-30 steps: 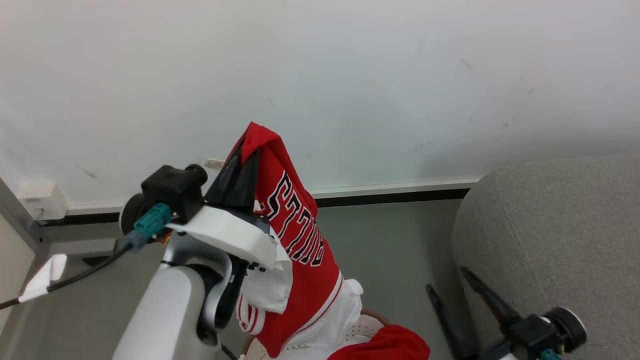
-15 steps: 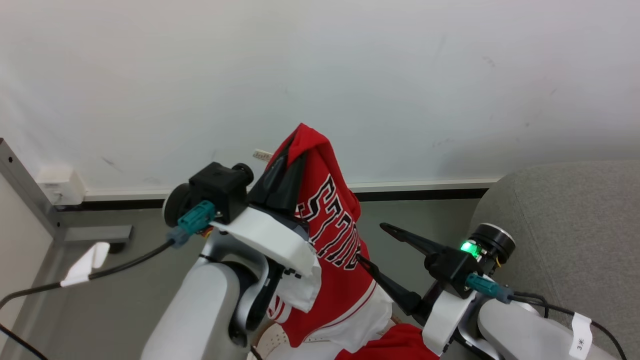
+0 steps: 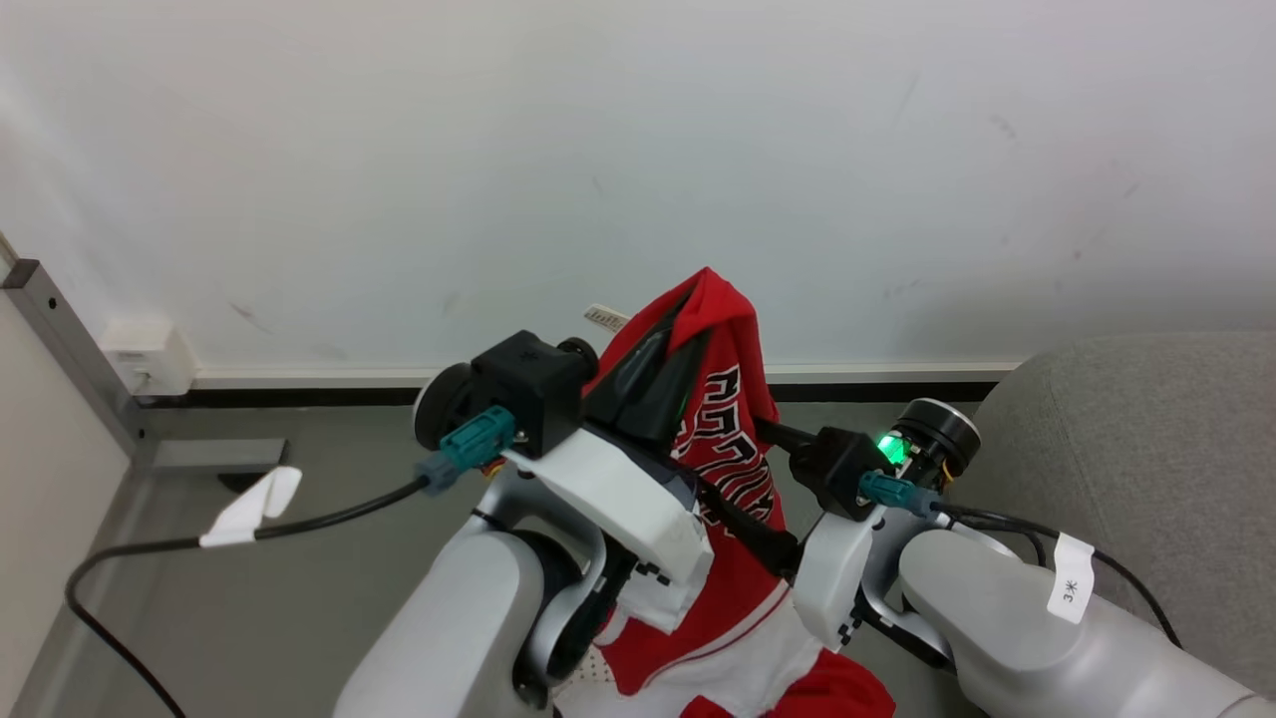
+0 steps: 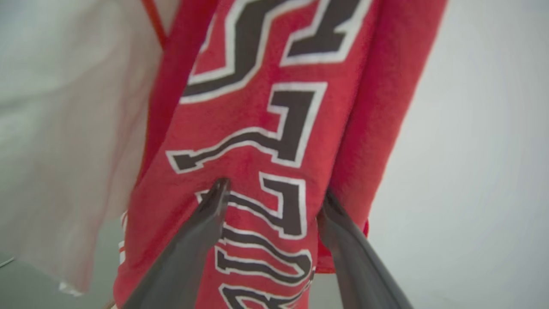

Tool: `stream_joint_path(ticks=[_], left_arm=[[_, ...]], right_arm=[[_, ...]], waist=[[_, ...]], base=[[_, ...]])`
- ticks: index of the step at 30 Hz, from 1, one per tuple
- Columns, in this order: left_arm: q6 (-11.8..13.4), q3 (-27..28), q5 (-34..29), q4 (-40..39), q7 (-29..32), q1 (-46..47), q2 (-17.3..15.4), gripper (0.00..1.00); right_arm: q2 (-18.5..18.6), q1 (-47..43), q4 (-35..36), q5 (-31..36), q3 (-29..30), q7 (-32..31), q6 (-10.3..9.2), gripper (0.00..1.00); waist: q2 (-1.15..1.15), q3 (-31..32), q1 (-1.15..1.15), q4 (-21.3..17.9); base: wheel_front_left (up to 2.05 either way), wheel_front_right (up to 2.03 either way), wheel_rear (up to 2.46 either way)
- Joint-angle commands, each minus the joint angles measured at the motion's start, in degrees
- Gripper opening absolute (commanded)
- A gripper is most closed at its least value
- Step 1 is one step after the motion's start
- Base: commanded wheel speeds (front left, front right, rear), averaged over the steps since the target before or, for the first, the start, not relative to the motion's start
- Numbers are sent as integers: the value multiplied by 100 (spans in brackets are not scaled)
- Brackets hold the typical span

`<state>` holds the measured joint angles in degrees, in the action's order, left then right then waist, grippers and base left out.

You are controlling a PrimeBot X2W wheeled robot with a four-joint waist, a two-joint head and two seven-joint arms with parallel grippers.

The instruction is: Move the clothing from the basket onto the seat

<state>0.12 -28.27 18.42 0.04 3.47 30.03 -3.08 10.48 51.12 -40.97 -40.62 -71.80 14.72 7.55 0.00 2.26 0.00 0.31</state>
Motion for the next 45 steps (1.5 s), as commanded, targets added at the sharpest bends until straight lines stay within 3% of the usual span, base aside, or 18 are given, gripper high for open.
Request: stream_joint_path(ticks=[1,3,5,15,17,18,19,20,21,29,45], left_arm=[[22,-37,93,14,-5,60,-4,0],[37,-70,124,22,-7,75,-1,0],[49,-114,177,55,-26,97,3,0],[212,-7,260,446,-173,144,-64,0],[225,17,253,521,-225,137,-68,25],[231,22,247,568,-231,129,-76,33],[229,26,245,614,-242,115,-84,48],[225,16,244,659,-227,96,-97,81],[218,8,255,695,-206,73,-111,100],[172,-105,311,781,-54,-170,-246,100],[317,-150,141,797,-235,-679,-650,100]], right_arm=[[-127,49,-179,-131,-47,34,-13,100],[-214,23,-239,-217,-74,35,-12,100],[-311,8,-332,-394,-100,39,-13,0],[-271,0,-120,-734,-99,46,-13,0],[-234,-13,-63,-757,-41,47,-13,0],[-218,-26,-37,-763,-17,47,-12,0],[-203,-38,-17,-766,21,47,-13,0],[-183,-45,1,-758,76,47,-12,0],[-163,-54,19,-758,131,47,-13,0],[12,-110,89,-620,565,48,-12,0],[309,-241,206,-271,1590,48,-13,0]], waist=[[0,9,0,15],[0,11,0,24],[0,10,0,40],[0,-20,0,-15],[0,-21,0,-44],[0,-20,0,-59],[0,-19,0,-74],[0,-17,0,-89],[0,-16,0,-103],[0,-20,0,-177],[0,-5,0,-254]], base=[[0,0,0],[0,0,0],[0,0,0],[0,0,0],[0,0,0],[0,0,0],[0,0,0],[0,0,0],[0,0,0],[0,0,0],[0,0,0]])
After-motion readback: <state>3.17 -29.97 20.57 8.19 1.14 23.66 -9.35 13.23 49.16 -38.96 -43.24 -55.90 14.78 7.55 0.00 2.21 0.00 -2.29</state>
